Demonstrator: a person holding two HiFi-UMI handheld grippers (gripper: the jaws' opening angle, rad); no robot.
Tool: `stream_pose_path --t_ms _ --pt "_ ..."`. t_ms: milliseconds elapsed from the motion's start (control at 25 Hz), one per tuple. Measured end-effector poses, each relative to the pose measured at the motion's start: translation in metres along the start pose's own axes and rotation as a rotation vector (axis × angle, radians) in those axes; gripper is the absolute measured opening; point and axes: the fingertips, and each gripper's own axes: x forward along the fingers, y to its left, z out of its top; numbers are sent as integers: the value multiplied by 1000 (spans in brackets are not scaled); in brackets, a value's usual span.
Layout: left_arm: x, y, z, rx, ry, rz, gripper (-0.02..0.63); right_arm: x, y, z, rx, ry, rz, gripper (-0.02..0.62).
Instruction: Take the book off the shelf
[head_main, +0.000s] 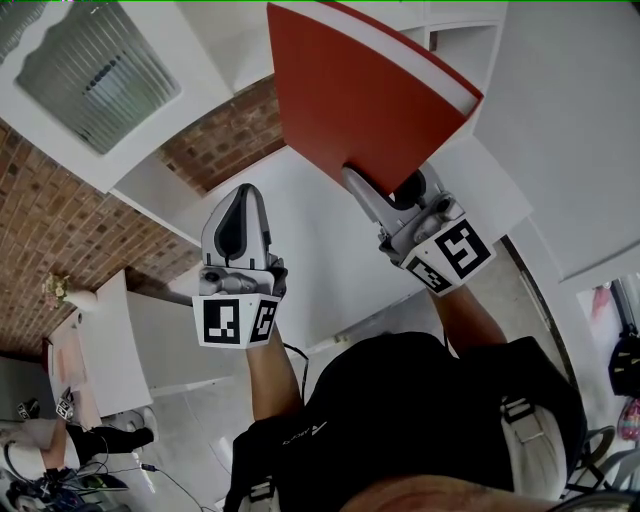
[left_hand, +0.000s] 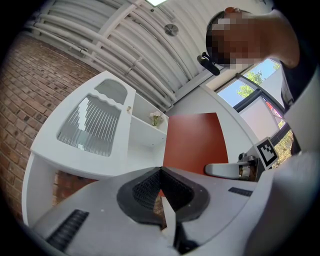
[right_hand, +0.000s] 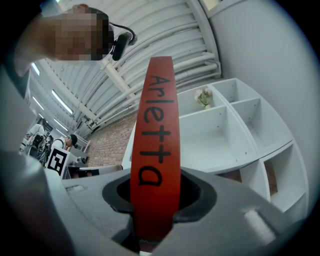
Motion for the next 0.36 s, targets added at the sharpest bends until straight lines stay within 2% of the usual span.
stream_pose_path --t_ms 360 --pt "-4 1 3 -5 0 2 -3 0 4 1 4 9 -4 153"
